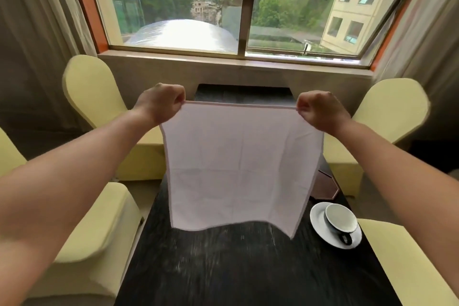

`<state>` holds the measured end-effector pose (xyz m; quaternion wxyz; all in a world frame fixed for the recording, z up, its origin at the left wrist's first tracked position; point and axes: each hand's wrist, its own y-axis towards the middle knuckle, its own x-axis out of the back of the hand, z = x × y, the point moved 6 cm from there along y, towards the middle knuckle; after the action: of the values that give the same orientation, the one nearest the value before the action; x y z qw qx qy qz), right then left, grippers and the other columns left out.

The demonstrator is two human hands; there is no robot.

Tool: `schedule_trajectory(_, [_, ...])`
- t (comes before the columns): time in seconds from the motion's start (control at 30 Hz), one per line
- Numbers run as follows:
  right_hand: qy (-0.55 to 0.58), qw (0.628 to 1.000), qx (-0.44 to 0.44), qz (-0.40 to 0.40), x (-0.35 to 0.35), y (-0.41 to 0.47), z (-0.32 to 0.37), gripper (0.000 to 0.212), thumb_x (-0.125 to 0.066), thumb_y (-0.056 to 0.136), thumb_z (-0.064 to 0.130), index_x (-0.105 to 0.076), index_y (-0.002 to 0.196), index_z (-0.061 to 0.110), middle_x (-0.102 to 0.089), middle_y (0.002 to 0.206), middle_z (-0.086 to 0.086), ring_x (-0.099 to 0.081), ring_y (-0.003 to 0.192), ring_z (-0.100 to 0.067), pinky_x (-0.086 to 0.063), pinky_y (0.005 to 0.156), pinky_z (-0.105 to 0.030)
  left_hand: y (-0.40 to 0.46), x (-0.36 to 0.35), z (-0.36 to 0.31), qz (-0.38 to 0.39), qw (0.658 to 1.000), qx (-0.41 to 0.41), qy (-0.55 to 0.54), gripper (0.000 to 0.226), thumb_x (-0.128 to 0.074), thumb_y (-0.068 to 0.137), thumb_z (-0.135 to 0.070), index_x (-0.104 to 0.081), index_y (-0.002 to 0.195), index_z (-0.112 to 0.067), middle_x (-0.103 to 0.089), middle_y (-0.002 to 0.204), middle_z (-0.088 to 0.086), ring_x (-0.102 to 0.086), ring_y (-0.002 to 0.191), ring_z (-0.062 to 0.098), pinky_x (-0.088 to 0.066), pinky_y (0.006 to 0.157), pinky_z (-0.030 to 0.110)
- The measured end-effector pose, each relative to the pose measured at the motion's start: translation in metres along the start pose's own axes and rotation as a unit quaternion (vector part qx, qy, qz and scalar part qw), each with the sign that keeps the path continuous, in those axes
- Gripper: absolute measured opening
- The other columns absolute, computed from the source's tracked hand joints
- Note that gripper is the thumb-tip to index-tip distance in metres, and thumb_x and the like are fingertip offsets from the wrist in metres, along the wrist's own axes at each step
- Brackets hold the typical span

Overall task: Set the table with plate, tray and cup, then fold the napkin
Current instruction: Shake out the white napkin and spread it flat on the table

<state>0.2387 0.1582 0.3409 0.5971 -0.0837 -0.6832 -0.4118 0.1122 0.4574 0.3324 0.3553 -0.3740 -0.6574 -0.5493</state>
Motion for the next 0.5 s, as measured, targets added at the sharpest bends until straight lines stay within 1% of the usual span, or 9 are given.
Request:
schedule_trajectory(0.1, [0.000, 0.999, -0.001, -0.050, 0.010, -0.011, -0.005, 0.011, -0.060, 0.084, 0.002, -0.070, 0.087, -0.002, -0.067, 0.084, -0.023, -0.062, 0.079, -0.039, -0.051, 0.075, -0.050, -0.005, 0.013, -0.007, -0.055, 0.998, -0.038, 0.012, 0.009, -0.056, 0.089, -0.009, -0.062, 0.089, -0.002, -0.067, 0.081, 0.017, -0.061, 0.072, 0.032, -0.048, 0.061, 0.037])
schedule_trajectory(0.2, [0.000, 0.996, 0.002, -0.091, 0.019, -0.033, -0.004, 0.010, -0.062, 0.083, 0.000, -0.071, 0.085, -0.003, -0.066, 0.080, -0.023, -0.062, 0.074, -0.038, -0.052, 0.071, -0.045, -0.027, 0.023, -0.015, -0.127, 0.989, -0.076, 0.031, 0.011, -0.053, 0.091, -0.011, -0.059, 0.086, -0.002, -0.065, 0.078, 0.017, -0.060, 0.068, 0.035, -0.043, 0.056, 0.033])
schedule_trajectory(0.23, [0.003, 0.995, 0.005, -0.100, 0.021, -0.042, -0.002, 0.009, -0.062, 0.082, -0.001, -0.070, 0.084, -0.004, -0.066, 0.079, -0.023, -0.062, 0.072, -0.037, -0.052, 0.069, -0.044, -0.037, 0.024, -0.016, -0.148, 0.985, -0.085, 0.037, 0.012, -0.052, 0.092, -0.011, -0.058, 0.086, -0.002, -0.065, 0.077, 0.017, -0.060, 0.068, 0.035, -0.042, 0.056, 0.033])
schedule_trajectory(0.27, [0.007, 0.994, 0.008, -0.107, 0.021, -0.051, 0.000, 0.008, -0.063, 0.082, -0.001, -0.070, 0.083, -0.004, -0.067, 0.078, -0.022, -0.062, 0.071, -0.036, -0.052, 0.068, -0.045, -0.049, 0.024, -0.016, -0.164, 0.981, -0.091, 0.040, 0.013, -0.051, 0.092, -0.012, -0.058, 0.086, -0.002, -0.065, 0.078, 0.017, -0.061, 0.069, 0.035, -0.045, 0.058, 0.035])
schedule_trajectory(0.33, [0.009, 0.993, 0.012, -0.117, 0.018, -0.074, 0.004, 0.006, -0.064, 0.081, -0.002, -0.070, 0.080, -0.004, -0.067, 0.076, -0.020, -0.062, 0.068, -0.035, -0.052, 0.068, -0.046, -0.076, 0.017, -0.016, -0.183, 0.979, -0.086, 0.032, 0.014, -0.051, 0.093, -0.012, -0.060, 0.086, -0.002, -0.068, 0.081, 0.017, -0.064, 0.076, 0.036, -0.051, 0.069, 0.041])
schedule_trajectory(0.4, [0.000, 0.993, 0.014, -0.121, 0.008, -0.105, 0.011, 0.004, -0.066, 0.079, -0.004, -0.068, 0.076, -0.002, -0.066, 0.073, -0.018, -0.061, 0.068, -0.037, -0.049, 0.070, -0.046, -0.113, -0.001, -0.018, -0.186, 0.979, -0.077, 0.013, 0.016, -0.052, 0.093, -0.011, -0.062, 0.086, 0.000, -0.070, 0.084, 0.018, -0.066, 0.082, 0.036, -0.050, 0.081, 0.043])
schedule_trajectory(0.43, [-0.003, 0.992, 0.011, -0.122, 0.001, -0.122, 0.014, 0.005, -0.067, 0.078, -0.005, -0.067, 0.075, -0.001, -0.065, 0.072, -0.017, -0.061, 0.069, -0.036, -0.047, 0.072, -0.045, -0.133, -0.013, -0.020, -0.175, 0.981, -0.083, 0.001, 0.016, -0.052, 0.092, -0.011, -0.063, 0.086, 0.000, -0.070, 0.085, 0.017, -0.067, 0.083, 0.035, -0.049, 0.086, 0.042])
schedule_trajectory(0.5, [-0.002, 0.993, 0.010, -0.114, -0.016, -0.162, 0.022, 0.009, -0.068, 0.077, -0.006, -0.066, 0.071, 0.001, -0.065, 0.071, -0.014, -0.061, 0.070, -0.034, -0.044, 0.076, -0.044, -0.175, -0.044, -0.026, -0.131, 0.986, -0.097, -0.023, 0.016, -0.053, 0.089, -0.011, -0.066, 0.086, -0.001, -0.072, 0.089, 0.015, -0.068, 0.088, 0.031, -0.044, 0.093, 0.041])
